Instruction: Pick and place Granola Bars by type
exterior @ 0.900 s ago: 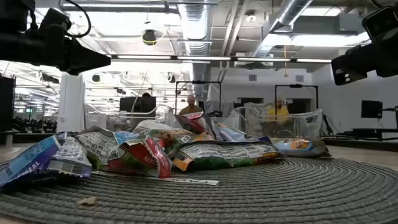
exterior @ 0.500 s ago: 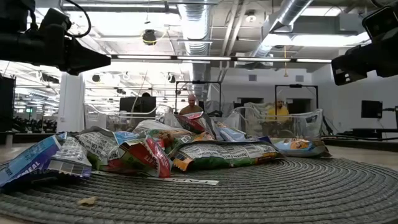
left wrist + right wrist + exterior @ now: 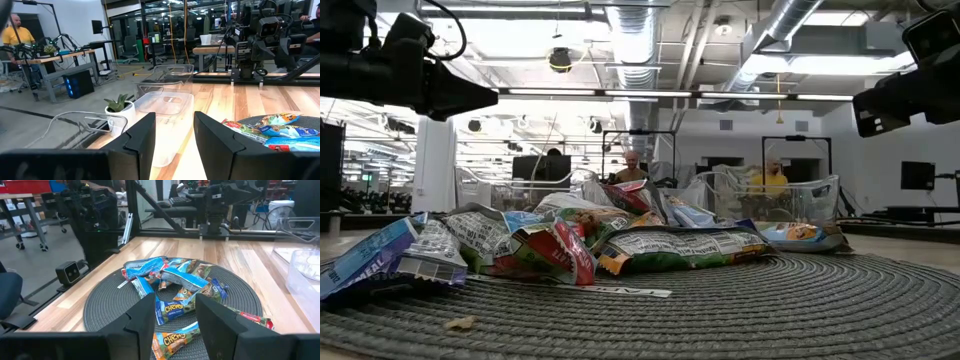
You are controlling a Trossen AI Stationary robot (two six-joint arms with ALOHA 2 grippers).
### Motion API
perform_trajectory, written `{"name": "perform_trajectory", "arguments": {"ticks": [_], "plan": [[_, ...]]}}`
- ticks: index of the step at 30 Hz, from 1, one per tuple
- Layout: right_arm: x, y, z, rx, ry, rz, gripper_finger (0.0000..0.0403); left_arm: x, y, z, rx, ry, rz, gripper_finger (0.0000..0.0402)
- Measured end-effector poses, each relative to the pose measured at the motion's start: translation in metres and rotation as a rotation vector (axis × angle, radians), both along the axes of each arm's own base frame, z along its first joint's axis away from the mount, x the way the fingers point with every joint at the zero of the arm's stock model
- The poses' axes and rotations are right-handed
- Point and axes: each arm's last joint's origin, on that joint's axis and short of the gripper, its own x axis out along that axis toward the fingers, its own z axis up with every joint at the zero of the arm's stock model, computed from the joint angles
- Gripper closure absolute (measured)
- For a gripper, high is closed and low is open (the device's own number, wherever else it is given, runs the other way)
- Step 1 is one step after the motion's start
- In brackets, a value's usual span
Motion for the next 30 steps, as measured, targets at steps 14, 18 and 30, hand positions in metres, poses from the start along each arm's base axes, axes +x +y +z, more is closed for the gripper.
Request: {"name": "perform_trajectory", "arguments": {"ticks": [14,18,30], "plan": [[0.0,0.0,0.0,0.0,0.0,0.0,0.0268,0.0,0.0,0.0,0.0,0.0,0.0,0.0274],[0.0,0.0,0.0,0.0,0.0,0.0,0.0269,0.0,0.0,-0.0002,0.0,0.001,-0.001,0.0274],[0.0,0.0,0.0,0.0,0.0,0.0,0.027,0.0009,-0.0023,-0.0008,-0.325,-0.117,-0.091,0.0274]]}}
